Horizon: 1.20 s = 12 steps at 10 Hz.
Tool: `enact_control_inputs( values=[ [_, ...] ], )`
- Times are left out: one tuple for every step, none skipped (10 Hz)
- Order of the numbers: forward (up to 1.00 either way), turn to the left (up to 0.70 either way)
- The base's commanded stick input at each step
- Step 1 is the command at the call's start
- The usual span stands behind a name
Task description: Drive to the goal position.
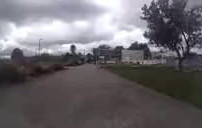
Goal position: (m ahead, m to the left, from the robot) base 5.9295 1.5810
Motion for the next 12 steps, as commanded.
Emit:
enact_control_inputs(
  values=[
    [1.00, 0.00],
    [1.00, 0.00],
    [1.00, 0.00],
    [1.00, 0.00],
    [1.00, 0.00],
    [1.00, 0.00],
    [1.00, 0.00],
    [1.00, 0.00],
    [1.00, 0.00],
    [1.00, 0.00],
    [1.00, 0.00],
    [1.00, 0.00]
  ],
)
